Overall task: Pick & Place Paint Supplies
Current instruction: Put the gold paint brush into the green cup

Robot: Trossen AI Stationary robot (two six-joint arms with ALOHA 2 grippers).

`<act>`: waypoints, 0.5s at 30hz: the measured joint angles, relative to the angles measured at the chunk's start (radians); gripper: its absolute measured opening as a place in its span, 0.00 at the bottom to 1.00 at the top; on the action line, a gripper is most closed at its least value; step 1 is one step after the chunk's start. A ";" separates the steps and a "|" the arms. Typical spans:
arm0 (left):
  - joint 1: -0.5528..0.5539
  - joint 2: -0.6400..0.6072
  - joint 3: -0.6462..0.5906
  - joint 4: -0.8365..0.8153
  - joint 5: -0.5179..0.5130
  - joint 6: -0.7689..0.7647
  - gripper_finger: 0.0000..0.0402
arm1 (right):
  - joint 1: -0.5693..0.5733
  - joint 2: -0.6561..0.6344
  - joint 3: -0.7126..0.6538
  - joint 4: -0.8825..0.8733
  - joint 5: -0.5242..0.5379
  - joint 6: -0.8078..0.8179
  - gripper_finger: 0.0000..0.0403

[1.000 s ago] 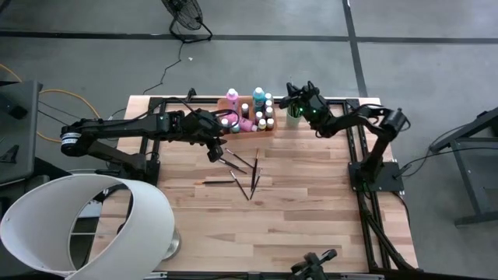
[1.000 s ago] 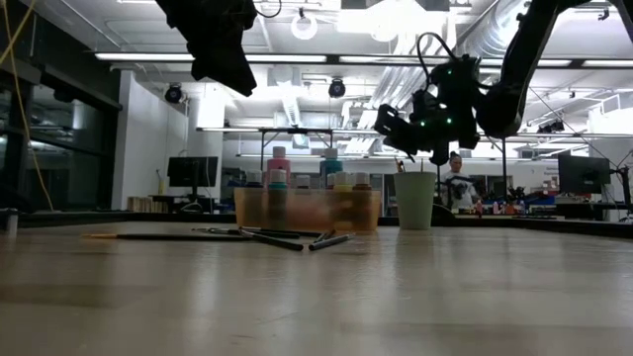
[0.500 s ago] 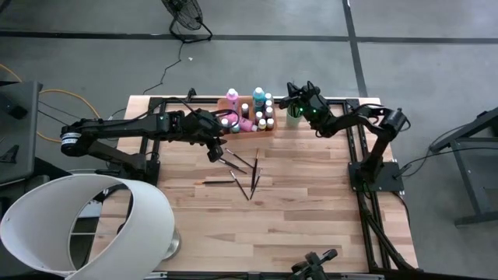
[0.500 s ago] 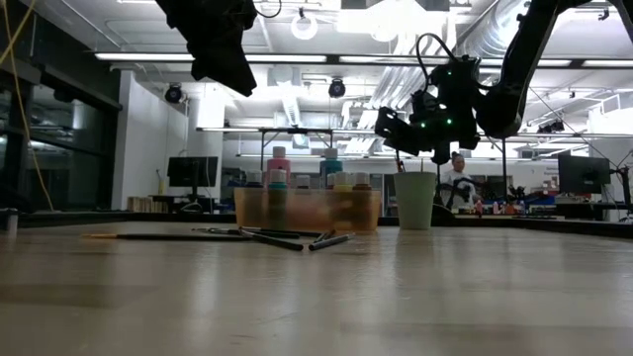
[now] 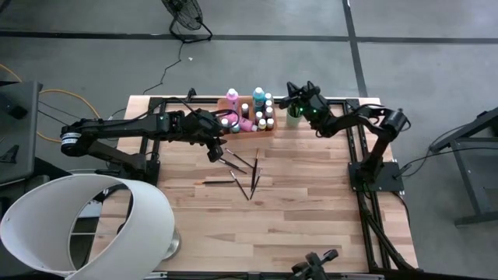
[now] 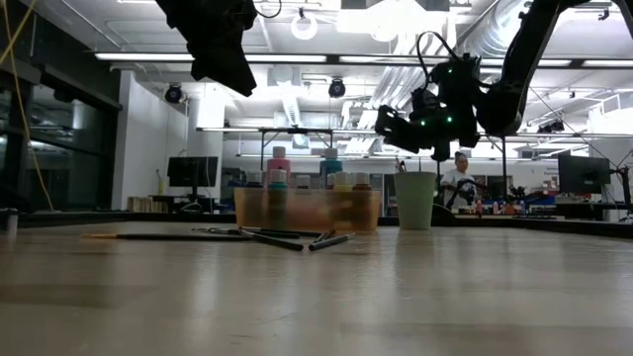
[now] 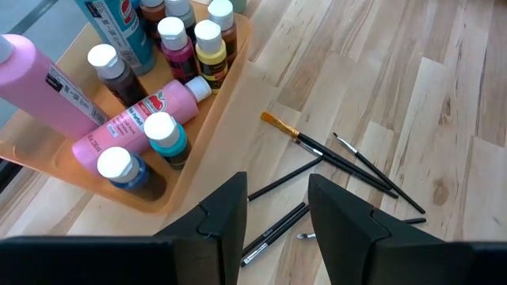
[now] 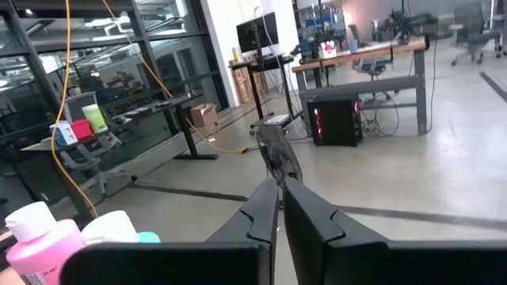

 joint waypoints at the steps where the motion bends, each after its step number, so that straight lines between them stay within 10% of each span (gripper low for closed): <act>1: 0.000 0.000 0.000 0.000 0.000 0.000 0.33 | 0.000 -0.010 0.000 -0.001 -0.001 -0.011 0.04; 8: 0.000 0.000 0.000 -0.002 0.000 0.000 0.33 | 0.040 -0.180 0.000 -0.072 -0.081 -0.081 0.04; 15: 0.000 0.000 0.000 -0.003 0.001 0.010 0.33 | 0.152 -0.486 0.001 -0.568 -0.276 0.008 0.04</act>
